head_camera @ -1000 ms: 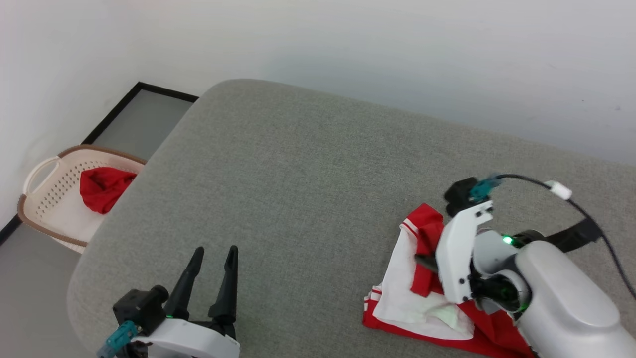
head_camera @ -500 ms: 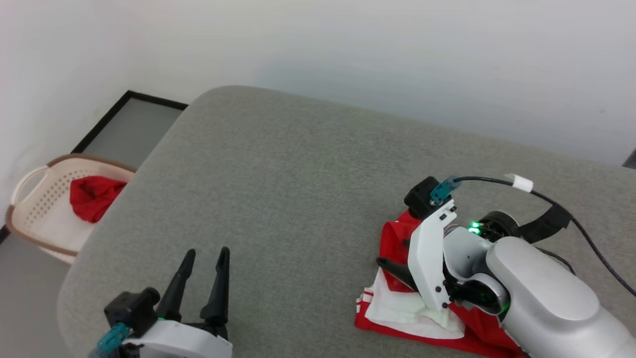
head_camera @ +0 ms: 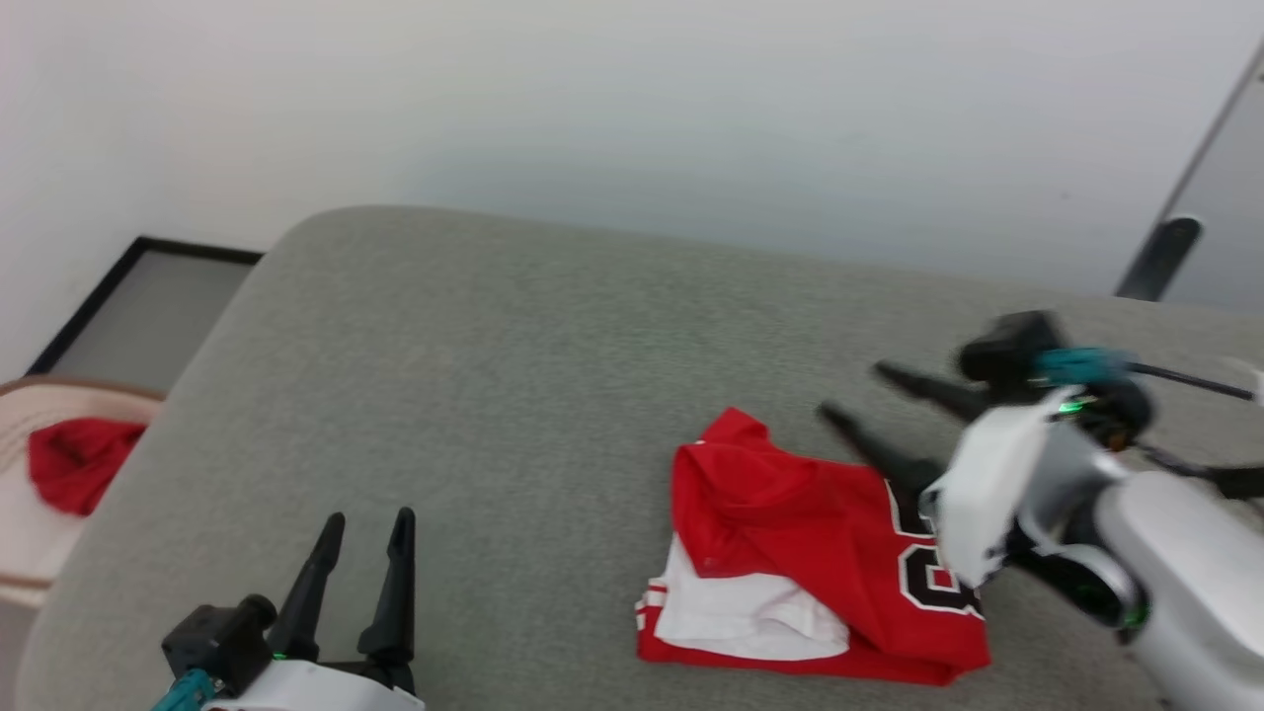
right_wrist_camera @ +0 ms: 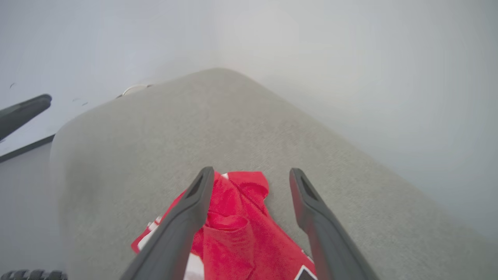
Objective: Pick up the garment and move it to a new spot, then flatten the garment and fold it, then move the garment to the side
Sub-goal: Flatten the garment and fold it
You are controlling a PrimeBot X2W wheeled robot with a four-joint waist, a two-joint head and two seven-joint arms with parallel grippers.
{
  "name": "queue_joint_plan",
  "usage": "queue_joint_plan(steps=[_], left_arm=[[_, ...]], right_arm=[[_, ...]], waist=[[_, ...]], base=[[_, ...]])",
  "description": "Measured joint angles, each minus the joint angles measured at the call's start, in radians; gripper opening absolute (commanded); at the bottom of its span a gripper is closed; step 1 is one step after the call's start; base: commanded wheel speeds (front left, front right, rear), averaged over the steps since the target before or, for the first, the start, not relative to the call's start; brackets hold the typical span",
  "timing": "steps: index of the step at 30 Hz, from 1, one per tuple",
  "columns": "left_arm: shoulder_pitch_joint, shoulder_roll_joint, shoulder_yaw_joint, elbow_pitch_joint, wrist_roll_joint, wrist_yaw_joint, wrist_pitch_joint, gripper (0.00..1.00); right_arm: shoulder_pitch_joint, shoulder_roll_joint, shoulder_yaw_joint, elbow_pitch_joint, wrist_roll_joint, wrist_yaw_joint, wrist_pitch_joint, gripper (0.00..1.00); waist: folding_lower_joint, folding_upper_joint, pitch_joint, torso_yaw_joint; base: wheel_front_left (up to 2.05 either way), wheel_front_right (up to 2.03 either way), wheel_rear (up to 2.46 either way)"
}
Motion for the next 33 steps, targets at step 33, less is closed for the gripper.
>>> queue_joint_plan(steps=[33], left_arm=[[0.019, 0.004, 0.157, -0.053, 0.164, 0.0, 0.0, 1.0]], right_arm=[[0.541, 0.136, -0.727, -0.031, -0.416, 0.0, -0.504, 1.0]], waist=[[0.0, 0.0, 0.033, -0.217]], base=[[0.0, 0.0, 0.0]])
